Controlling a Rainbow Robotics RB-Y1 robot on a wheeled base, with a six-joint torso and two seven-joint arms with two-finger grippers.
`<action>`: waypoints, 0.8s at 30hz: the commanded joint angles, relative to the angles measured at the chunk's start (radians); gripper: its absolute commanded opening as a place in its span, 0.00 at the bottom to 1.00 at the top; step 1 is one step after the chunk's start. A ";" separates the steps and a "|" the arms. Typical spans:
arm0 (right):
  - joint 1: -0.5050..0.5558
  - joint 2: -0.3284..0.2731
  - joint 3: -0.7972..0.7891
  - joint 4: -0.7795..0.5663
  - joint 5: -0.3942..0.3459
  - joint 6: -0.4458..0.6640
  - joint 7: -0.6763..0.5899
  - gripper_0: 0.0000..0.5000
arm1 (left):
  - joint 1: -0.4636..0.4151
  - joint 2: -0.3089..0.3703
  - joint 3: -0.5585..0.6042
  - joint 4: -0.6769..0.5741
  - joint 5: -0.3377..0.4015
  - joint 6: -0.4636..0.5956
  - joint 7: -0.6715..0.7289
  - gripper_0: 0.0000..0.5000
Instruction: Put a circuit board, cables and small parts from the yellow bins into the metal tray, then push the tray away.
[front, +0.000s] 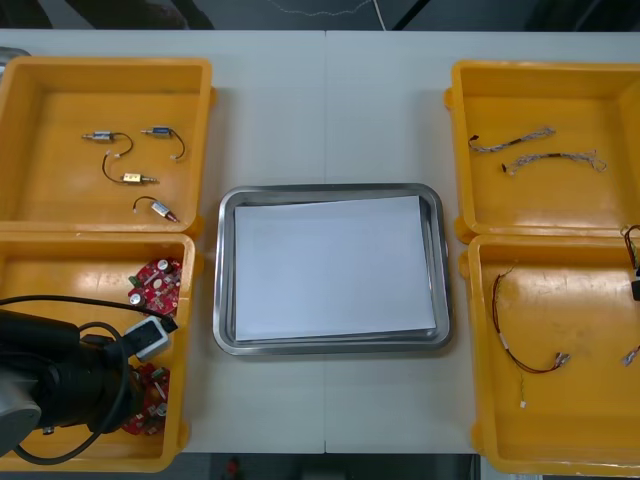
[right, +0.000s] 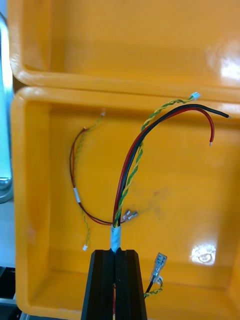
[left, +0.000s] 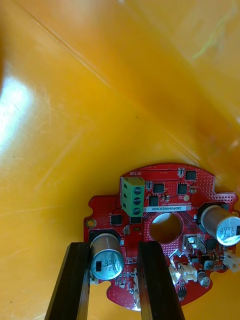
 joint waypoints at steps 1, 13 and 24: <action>-0.034 -0.087 -0.045 -0.034 -0.073 0.006 -0.017 0.00 | -0.029 0.021 -0.013 0.007 -0.006 -0.012 -0.063 0.00; -0.068 -0.222 0.004 -0.048 -0.183 0.006 -0.011 0.00 | -0.029 0.021 0.054 -0.003 0.033 0.034 -0.074 0.00; -0.130 -0.240 0.151 -0.071 -0.154 0.006 -0.009 0.00 | 0.014 0.021 0.283 -0.117 0.174 0.232 -0.079 0.00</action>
